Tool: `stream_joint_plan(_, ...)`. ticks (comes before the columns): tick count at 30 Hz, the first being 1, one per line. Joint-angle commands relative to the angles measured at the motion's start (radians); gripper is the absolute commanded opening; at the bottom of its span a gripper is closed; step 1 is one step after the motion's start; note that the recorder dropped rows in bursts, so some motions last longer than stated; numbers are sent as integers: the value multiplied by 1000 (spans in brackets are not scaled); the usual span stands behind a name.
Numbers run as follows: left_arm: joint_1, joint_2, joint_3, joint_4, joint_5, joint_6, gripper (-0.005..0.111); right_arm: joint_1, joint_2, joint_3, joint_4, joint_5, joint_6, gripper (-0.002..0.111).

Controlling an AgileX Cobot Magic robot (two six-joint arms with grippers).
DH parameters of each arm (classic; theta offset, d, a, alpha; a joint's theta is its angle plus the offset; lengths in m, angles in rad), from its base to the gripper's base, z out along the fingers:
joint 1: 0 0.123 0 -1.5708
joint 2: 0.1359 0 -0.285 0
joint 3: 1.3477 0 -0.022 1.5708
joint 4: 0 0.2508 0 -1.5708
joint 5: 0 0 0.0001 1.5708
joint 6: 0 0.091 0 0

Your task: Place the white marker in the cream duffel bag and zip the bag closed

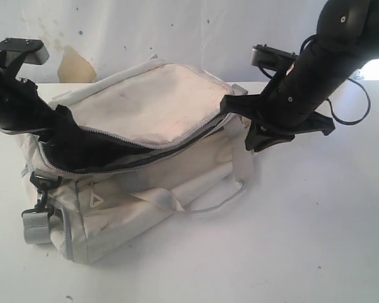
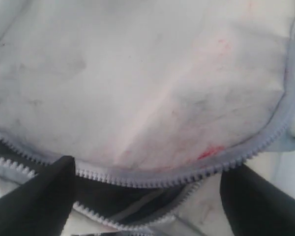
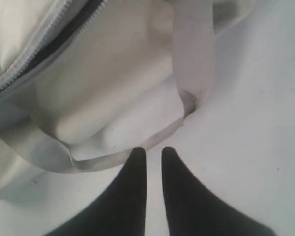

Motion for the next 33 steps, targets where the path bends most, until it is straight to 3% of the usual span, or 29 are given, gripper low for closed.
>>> stream_joint_plan(1, 3, -4, -13, 162, 35, -181, 100, -39, -7, -4, 13, -65, -27, 24)
stream_joint_plan(4, 3, -4, -18, 276, 48, -325, 100, -67, -5, -11, 56, -110, -27, 37)
stream_joint_plan(7, 3, -4, -40, 306, 83, -366, 100, -79, 10, -51, 70, -125, -29, 42)
stream_joint_plan(17, 3, -4, -108, 296, 129, -480, 100, -79, 123, -198, 72, -135, -80, 43)
stream_joint_plan(21, 3, -4, -108, 533, 94, -818, 99, -79, 176, -258, 72, -150, -148, 43)
stream_joint_plan(24, 7, -4, -108, 672, 81, -978, 97, -79, 198, -285, 72, -192, -200, 43)
stream_joint_plan(33, 42, 53, -106, 467, 49, -997, 93, -79, 302, -429, 71, -234, -207, 45)
